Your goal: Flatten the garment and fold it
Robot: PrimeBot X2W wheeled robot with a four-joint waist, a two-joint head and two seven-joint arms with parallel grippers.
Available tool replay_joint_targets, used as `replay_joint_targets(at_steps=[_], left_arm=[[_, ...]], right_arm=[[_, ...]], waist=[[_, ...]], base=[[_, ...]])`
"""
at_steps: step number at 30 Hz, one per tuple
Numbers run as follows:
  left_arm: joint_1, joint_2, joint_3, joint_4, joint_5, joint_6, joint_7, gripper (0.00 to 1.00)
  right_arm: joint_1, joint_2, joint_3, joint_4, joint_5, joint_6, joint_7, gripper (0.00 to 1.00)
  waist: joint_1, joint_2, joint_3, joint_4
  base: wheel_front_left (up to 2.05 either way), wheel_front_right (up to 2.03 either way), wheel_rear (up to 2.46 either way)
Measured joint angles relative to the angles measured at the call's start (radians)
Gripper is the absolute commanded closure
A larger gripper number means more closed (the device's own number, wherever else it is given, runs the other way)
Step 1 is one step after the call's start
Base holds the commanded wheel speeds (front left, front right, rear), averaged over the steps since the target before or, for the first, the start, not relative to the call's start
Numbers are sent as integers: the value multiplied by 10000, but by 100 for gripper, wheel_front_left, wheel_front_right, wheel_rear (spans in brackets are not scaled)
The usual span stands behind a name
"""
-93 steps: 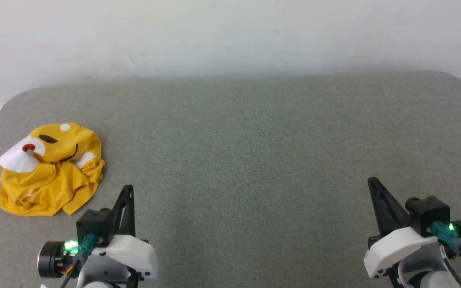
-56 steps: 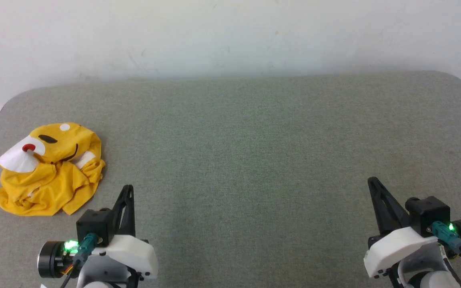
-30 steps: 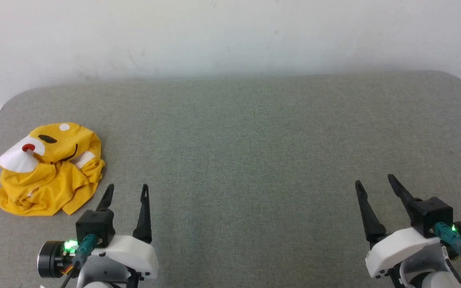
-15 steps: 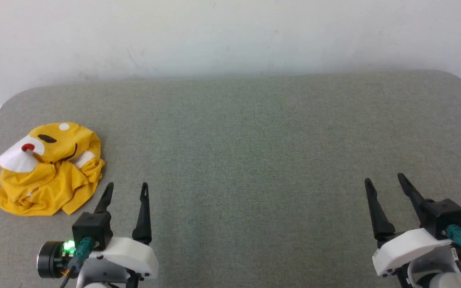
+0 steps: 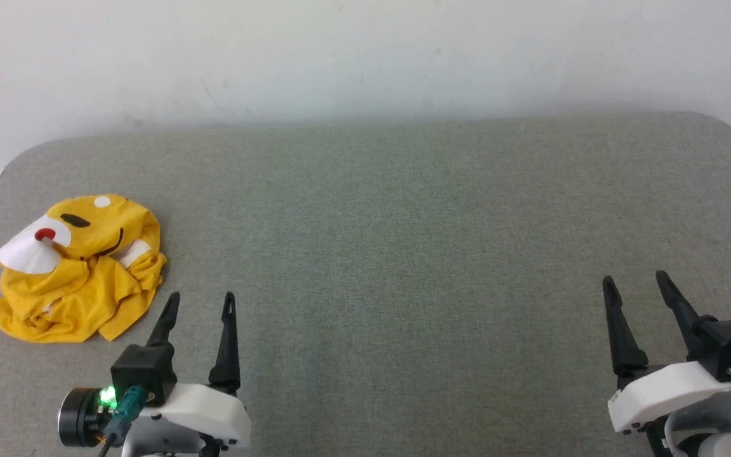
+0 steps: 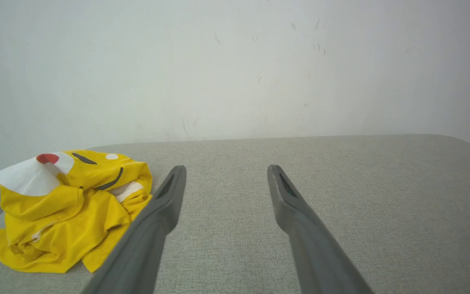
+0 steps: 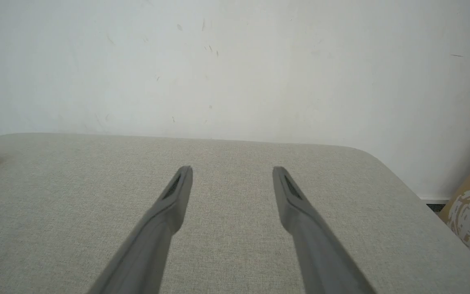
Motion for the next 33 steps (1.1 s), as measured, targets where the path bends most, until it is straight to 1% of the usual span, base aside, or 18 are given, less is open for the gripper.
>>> replay_joint_targets(at_steps=[9, 16, 25, 33], left_arm=[[40, 0, 6, -42, -12, -4, -188, 0], [47, -2, 12, -130, -96, 8, -322, 0], [79, -2, 0, -198, -176, 27, -525, 0], [234, -2, 4, -280, -255, 150, -677, 0]], right_arm=[[54, 0, -123, -65, 75, 0, -182, 0], [91, 2, -230, -146, 81, 0, -330, 0], [100, 2, -318, -224, 81, 0, -522, 0], [105, 2, -324, -221, 81, 0, -663, 0]], waist=[[0, 0, 8, 135], [0, 0, 27, 378], [1, 0, 98, 850], [0, 0, 161, 1396]], base=[[0, 0, 0], [0, 0, 0], [0, 0, 0], [0, 0, 0]])
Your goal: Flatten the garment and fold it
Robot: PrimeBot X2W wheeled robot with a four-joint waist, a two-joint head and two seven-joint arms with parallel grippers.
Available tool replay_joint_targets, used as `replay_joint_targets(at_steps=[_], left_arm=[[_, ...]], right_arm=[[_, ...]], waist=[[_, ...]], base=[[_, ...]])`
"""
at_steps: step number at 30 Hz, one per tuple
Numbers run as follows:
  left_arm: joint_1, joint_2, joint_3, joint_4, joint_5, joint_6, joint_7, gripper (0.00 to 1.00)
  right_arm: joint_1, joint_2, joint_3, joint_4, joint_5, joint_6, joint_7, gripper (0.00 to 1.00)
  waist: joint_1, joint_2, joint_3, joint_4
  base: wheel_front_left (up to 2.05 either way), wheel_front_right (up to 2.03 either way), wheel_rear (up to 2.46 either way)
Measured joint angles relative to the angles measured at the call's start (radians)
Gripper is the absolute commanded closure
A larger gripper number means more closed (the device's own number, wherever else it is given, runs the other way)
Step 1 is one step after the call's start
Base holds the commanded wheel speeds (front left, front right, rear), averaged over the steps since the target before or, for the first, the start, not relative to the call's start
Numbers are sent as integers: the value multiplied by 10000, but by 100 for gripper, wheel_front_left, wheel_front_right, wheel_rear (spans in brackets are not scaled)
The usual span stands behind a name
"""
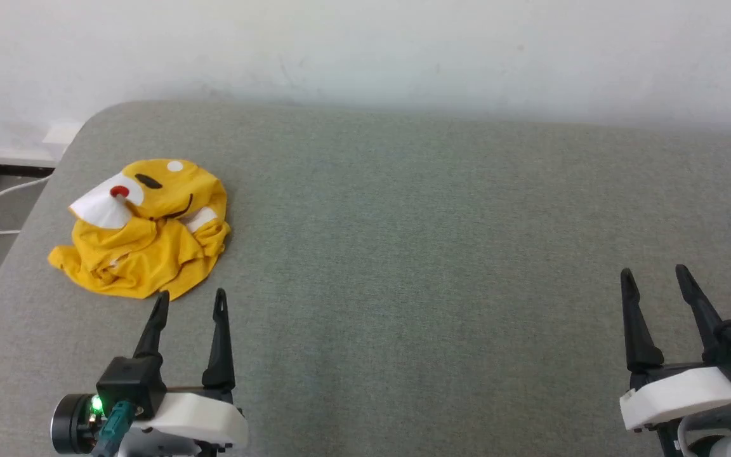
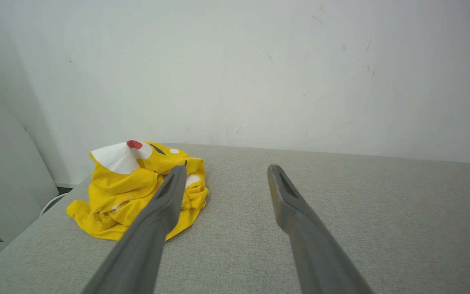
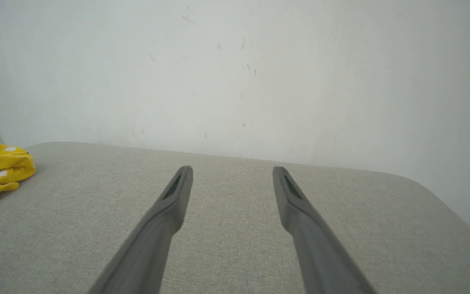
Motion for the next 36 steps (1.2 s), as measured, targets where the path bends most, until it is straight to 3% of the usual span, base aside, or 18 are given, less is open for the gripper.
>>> replay_joint_targets(at_steps=[36], left_arm=[[421, -2, -205, -290, -711, 477, -742, 0]], right_arm=[[99, 6, 297, 247, 33, 0, -759, 0]], waist=[[0, 0, 247, 2743]], base=[[0, 0, 0]])
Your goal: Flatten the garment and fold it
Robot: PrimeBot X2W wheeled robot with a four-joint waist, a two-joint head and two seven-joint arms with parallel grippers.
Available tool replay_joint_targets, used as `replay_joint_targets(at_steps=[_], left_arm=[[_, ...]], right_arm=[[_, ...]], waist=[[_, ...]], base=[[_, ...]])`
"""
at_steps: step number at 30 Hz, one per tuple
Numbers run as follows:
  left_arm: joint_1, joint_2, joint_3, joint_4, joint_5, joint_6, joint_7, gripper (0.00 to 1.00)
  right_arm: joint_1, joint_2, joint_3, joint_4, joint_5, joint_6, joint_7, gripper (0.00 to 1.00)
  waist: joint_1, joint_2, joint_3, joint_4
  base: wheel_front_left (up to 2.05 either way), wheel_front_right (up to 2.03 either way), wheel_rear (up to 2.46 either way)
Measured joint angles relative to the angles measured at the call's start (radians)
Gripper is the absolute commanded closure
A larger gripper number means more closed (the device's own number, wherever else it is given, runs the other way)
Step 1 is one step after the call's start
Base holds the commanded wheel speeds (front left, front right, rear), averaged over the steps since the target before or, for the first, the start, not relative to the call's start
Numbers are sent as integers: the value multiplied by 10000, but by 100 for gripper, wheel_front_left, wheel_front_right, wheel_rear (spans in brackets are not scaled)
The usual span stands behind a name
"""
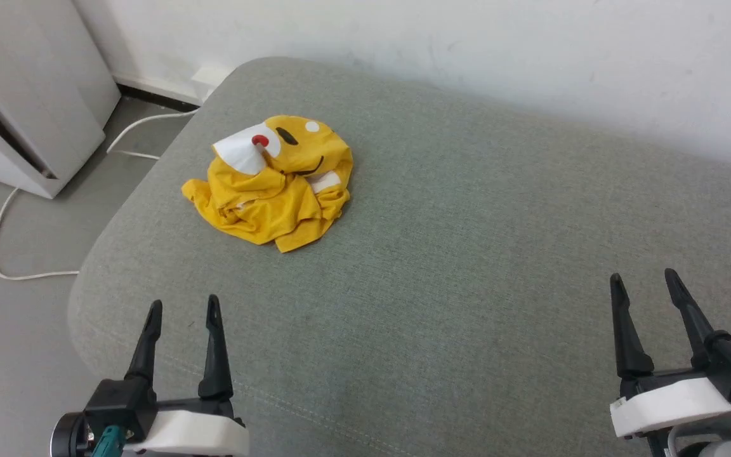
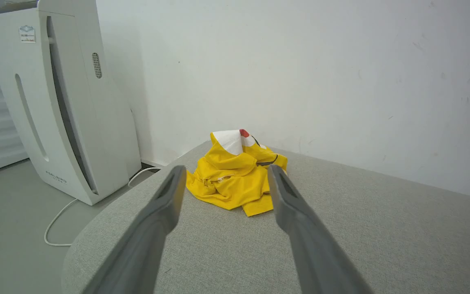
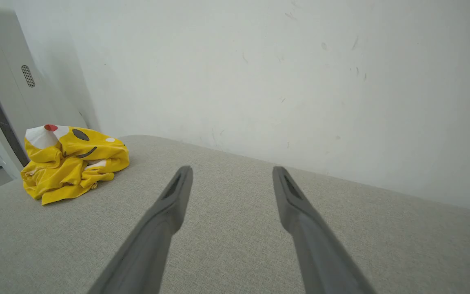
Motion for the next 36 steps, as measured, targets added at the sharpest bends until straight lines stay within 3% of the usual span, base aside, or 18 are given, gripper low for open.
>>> replay_joint_targets(at_steps=[7, 13, 22, 26, 28, 36], left_arm=[[-17, -2, -4, -69, -500, 82, -142, 0], [-831, 336, 100, -13, -825, -309, 221, 0], [-3923, 1603, 368, -73, -1277, -704, 2535, 0], [-5346, 1743, 412, 614, -1946, -880, 3881, 0], [-5968, 2094, 261, 1057, -1904, -1049, 4604, 0], [-7962, 2723, 493, 3101, -2585, -1147, 6694, 0]], right_arm=[[1, 0, -105, 17, 75, 0, -132, 0], [31, 6, -288, 21, 182, 0, -267, 0], [-10, 12, -602, -77, 188, 0, -435, 0], [-81, 13, -677, -113, 140, 0, -437, 0], [-168, 10, -675, -150, 107, -2, -437, 0], [-437, 12, -738, -362, -132, -2, -439, 0]], waist=[[0, 0, 75, 240], [0, 0, 123, 366], [1, 0, 531, 362], [1, 0, 756, 159], [1, 0, 867, 20], [0, 0, 1417, -651]], base=[[0, 0, 0], [0, 0, 0], [0, 0, 0], [0, 0, 0], [0, 0, 0], [0, 0, 0]])
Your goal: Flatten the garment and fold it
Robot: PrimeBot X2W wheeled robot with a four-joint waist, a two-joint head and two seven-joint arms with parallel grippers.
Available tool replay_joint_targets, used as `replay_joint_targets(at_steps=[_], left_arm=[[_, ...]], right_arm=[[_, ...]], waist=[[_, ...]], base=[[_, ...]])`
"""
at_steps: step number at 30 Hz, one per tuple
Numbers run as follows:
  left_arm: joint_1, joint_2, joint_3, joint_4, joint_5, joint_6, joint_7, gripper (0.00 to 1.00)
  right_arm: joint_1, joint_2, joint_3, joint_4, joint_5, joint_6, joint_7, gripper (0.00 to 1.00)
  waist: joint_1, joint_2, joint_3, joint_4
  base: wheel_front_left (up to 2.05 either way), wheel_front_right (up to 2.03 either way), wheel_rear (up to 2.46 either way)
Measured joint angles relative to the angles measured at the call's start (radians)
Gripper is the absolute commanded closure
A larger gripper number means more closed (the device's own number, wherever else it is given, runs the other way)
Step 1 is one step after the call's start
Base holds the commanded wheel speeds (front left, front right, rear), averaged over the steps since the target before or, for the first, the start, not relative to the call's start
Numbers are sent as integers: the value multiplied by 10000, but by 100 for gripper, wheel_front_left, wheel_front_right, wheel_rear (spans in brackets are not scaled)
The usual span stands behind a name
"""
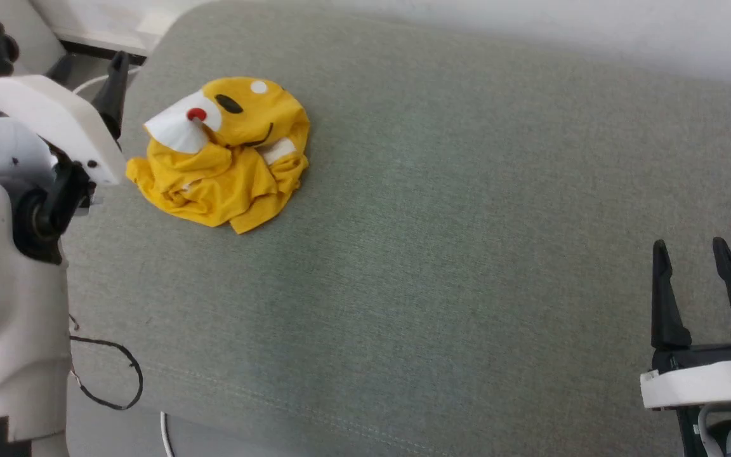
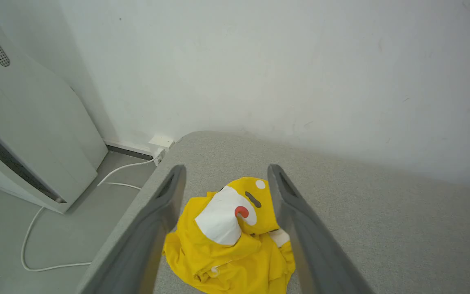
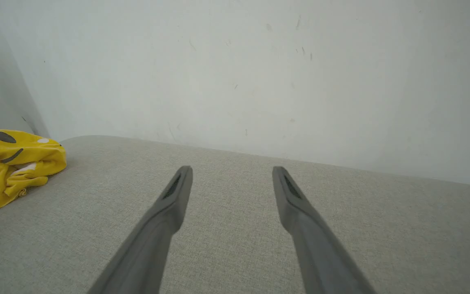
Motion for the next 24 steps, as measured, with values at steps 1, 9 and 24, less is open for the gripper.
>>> replay_joint_targets(at_steps=[1, 9, 24], left_arm=[[-155, 29, 58, 251, -134, 2, 265, 0], [-992, 447, 247, 1398, -681, 128, 1977, 0], [-1132, 1103, 184, 2096, -715, 460, 2984, 0]], right_arm=[[-15, 0, -8, -21, -33, 0, 0, 0], [-362, 2, -52, -290, -257, 2, 0, 0], [-769, 2, -282, -631, -351, 2, 0, 0]], waist=[[1, 0, 100, -75], [1, 0, 1023, -629], [1, 0, 2614, -1608]], base=[[0, 0, 0], [0, 0, 0], [0, 0, 0]])
